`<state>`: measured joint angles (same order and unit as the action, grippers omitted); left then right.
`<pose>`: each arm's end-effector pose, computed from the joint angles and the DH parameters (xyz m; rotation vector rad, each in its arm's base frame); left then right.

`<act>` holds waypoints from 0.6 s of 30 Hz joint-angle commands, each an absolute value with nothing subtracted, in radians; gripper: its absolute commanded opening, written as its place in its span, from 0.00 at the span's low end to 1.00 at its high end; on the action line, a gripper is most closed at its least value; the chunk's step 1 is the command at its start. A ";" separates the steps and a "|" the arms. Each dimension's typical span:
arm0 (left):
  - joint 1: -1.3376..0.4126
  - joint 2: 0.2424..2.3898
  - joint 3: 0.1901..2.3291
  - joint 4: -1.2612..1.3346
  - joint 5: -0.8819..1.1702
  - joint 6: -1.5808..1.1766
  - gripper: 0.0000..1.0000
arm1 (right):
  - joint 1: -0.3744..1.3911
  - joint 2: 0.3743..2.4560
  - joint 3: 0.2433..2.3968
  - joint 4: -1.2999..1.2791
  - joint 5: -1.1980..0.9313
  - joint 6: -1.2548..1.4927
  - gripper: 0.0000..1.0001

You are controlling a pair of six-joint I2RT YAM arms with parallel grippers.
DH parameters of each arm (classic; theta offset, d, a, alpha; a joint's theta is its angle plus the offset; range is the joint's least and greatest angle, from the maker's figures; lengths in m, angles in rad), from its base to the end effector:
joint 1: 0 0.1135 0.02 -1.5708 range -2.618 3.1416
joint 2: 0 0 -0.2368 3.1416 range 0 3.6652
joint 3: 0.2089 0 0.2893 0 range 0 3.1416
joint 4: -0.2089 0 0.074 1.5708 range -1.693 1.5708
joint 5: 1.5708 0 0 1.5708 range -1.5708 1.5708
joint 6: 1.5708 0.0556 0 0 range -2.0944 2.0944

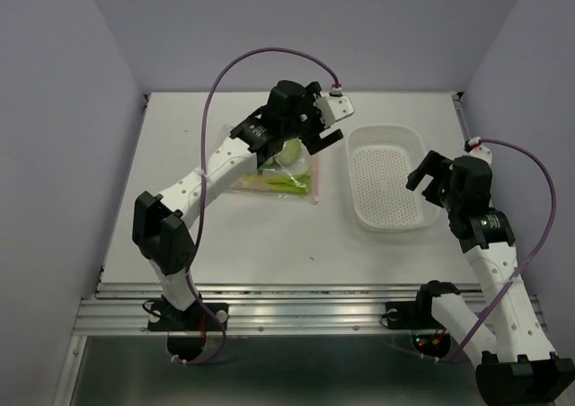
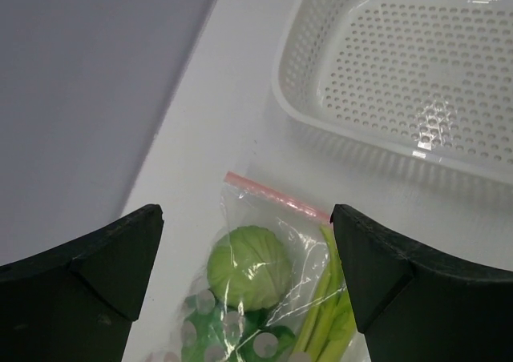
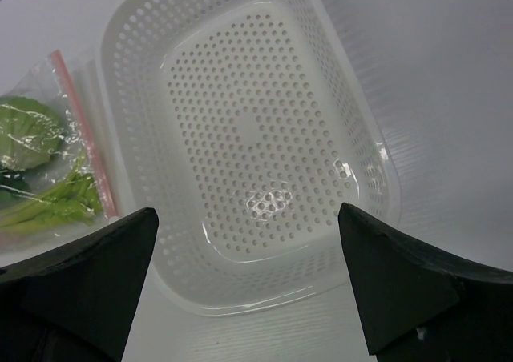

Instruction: Open the zip-top bag and remove the fake food

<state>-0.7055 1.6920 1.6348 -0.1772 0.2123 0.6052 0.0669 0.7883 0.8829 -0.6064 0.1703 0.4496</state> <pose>0.3422 -0.3068 0.3625 1.2178 1.3357 -0.2630 0.2415 0.0067 0.3048 0.4964 2.0173 0.1389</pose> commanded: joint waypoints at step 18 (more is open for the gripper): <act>-0.710 1.733 1.290 -0.170 0.186 0.882 0.99 | 0.067 0.945 0.891 -0.572 0.256 0.405 1.00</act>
<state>-0.7059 1.7290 1.3323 -0.2176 0.1829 0.8265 0.0669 0.9272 0.8661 -0.5980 0.2390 0.4271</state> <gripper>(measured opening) 0.986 0.998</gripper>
